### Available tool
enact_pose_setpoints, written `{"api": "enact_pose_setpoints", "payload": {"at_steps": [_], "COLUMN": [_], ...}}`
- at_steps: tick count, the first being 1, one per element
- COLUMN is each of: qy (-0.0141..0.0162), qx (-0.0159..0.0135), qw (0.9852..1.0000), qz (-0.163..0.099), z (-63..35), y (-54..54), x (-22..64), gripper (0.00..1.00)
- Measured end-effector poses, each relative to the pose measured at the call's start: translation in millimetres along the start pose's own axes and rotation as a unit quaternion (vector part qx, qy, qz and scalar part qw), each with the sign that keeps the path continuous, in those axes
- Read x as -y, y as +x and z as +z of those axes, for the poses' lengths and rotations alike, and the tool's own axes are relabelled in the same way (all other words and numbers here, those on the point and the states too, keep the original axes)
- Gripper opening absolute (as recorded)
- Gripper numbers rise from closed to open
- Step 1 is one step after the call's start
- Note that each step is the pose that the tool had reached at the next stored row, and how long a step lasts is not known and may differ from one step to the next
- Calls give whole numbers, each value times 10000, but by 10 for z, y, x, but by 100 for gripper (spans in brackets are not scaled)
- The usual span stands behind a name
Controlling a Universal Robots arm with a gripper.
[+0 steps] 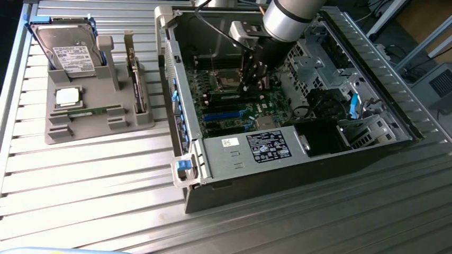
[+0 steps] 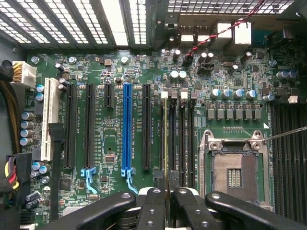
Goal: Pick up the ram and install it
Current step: 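Insert the ram into the slot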
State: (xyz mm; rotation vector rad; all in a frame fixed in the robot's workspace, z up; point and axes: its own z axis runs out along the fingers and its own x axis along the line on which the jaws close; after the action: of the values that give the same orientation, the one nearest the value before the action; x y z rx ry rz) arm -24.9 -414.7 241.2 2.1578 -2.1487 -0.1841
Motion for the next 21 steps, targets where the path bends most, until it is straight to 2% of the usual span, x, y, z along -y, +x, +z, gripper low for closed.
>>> {"api": "enact_pose_setpoints", "payload": {"at_steps": [19,20,21], "qy": [-7,-6,-7], "qx": [0,0,0], "qw": [10000,10000,10000], "qz": [2,2,2], "z": [60,60,60], "y": [-2,-2,-2], "x": [19,19,19], "gripper": [13,15,21]}}
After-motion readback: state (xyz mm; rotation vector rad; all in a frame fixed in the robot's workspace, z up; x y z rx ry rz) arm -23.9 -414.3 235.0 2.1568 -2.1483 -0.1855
